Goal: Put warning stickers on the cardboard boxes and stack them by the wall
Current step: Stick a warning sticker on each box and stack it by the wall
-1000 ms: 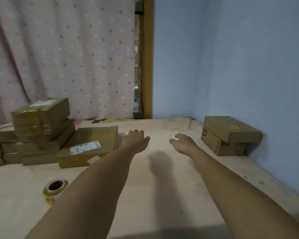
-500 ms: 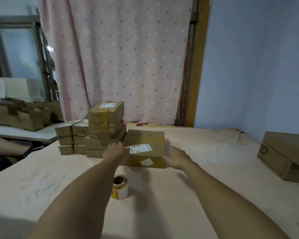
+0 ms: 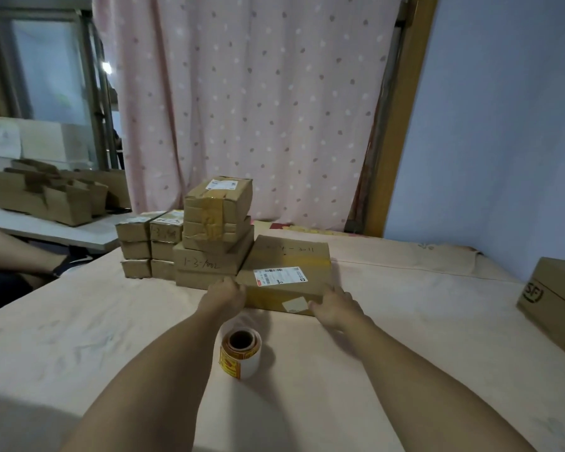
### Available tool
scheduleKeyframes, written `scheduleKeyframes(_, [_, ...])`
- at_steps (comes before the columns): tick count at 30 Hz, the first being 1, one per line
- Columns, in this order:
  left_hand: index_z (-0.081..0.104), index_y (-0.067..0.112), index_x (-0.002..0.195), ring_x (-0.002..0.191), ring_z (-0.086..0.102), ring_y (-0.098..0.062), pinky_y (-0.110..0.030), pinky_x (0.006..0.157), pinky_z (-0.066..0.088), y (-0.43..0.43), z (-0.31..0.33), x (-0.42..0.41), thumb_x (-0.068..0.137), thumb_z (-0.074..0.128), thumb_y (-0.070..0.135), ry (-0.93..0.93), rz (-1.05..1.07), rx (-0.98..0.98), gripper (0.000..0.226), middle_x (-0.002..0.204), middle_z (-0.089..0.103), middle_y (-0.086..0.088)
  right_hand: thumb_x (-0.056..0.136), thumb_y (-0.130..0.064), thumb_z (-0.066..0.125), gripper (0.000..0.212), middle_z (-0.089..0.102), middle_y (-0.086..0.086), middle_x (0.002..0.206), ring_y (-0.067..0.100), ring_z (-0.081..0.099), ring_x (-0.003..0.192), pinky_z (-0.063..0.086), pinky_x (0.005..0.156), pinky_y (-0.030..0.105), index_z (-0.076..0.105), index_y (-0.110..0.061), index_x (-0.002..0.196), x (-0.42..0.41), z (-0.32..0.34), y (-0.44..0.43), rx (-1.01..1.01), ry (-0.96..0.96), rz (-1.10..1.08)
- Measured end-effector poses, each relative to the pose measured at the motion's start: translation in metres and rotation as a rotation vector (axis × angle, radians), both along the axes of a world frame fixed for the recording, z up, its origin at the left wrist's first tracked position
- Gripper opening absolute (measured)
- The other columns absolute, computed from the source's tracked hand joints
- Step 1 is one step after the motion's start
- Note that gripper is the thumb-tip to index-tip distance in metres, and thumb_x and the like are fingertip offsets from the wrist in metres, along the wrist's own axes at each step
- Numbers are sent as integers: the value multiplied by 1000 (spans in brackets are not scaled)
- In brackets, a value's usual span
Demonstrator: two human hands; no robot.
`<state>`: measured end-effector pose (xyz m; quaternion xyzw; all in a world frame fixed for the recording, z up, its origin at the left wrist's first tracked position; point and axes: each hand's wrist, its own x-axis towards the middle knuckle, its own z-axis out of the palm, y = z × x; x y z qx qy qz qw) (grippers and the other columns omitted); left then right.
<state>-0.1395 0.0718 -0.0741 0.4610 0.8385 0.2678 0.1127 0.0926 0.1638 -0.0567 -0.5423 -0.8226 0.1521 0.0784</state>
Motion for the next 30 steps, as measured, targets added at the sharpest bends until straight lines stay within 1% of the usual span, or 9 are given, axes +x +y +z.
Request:
scheduleKeyframes(3, [52, 9, 131, 106, 55, -24, -38, 89, 48, 12, -4, 4, 101, 42, 44, -136, 47, 62, 47, 126, 58, -12, 100, -51, 47, 66, 38, 9, 156, 32, 38, 141, 40, 112, 46, 30, -19, 155, -2, -7, 6, -30, 50, -19])
scheduleKeyframes(7, [54, 7, 126, 102, 60, -26, -38, 83, 53, 24, -7, 11, 101, 46, 47, -212, 140, 128, 48, 121, 60, -13, 99, -47, 51, 61, 45, 10, 149, 31, 43, 137, 42, 110, 44, 37, -18, 151, -1, -11, 10, -70, 214, -56])
scheduleKeyframes(11, [54, 4, 126, 106, 61, -32, -42, 89, 55, 30, -6, 15, 98, 54, 45, -305, 209, 191, 50, 121, 60, -16, 97, -36, 55, 47, 58, 5, 138, 26, 56, 121, 48, 101, 35, 52, -23, 142, 9, -10, 6, -129, 435, -71])
scheduleKeyframes(15, [58, 5, 115, 100, 62, -30, -44, 89, 56, 31, -5, 26, 96, 61, 38, -415, 231, 233, 38, 106, 64, -13, 101, -30, 53, 41, 60, 2, 136, 22, 55, 117, 39, 88, 26, 56, -23, 142, 30, -2, -3, -185, 526, -83])
scheduleKeyframes(18, [56, 6, 104, 91, 60, -26, -36, 77, 53, 27, 0, 44, 96, 65, 33, -399, 206, 205, 29, 89, 58, -8, 101, -32, 54, 42, 60, 2, 138, 23, 56, 119, 39, 85, 25, 55, -25, 142, 53, -2, -8, -178, 526, -105])
scheduleKeyframes(22, [60, 2, 108, 94, 63, -31, -39, 79, 56, 26, 3, 69, 92, 68, 30, -351, 145, 138, 33, 97, 64, -14, 101, -31, 56, 31, 62, 2, 129, 18, 55, 104, 41, 64, 21, 60, -22, 131, 94, -1, -16, -185, 508, -155])
scheduleKeyframes(25, [60, 2, 108, 91, 61, -30, -37, 73, 53, 28, 3, 94, 92, 65, 25, -336, 118, 116, 28, 92, 61, -12, 99, -29, 59, 19, 65, 0, 119, 18, 59, 102, 47, 74, 27, 65, -22, 116, 126, 1, -26, -128, 441, -174])
scheduleKeyframes(27, [60, 2, 112, 96, 60, -31, -39, 80, 54, 30, 1, 108, 94, 61, 23, -356, 118, 134, 28, 98, 61, -13, 95, -31, 63, 16, 68, -1, 115, 19, 63, 102, 53, 87, 33, 67, -23, 108, 143, 3, -36, -77, 335, -137])
scheduleKeyframes(30, [60, 0, 118, 104, 60, -35, -43, 91, 54, 32, -5, 120, 98, 53, 25, -336, 106, 129, 33, 110, 62, -19, 92, -38, 62, 23, 71, -4, 109, 19, 66, 95, 58, 85, 37, 67, -26, 111, 159, 9, -54, 38, 70, -10])
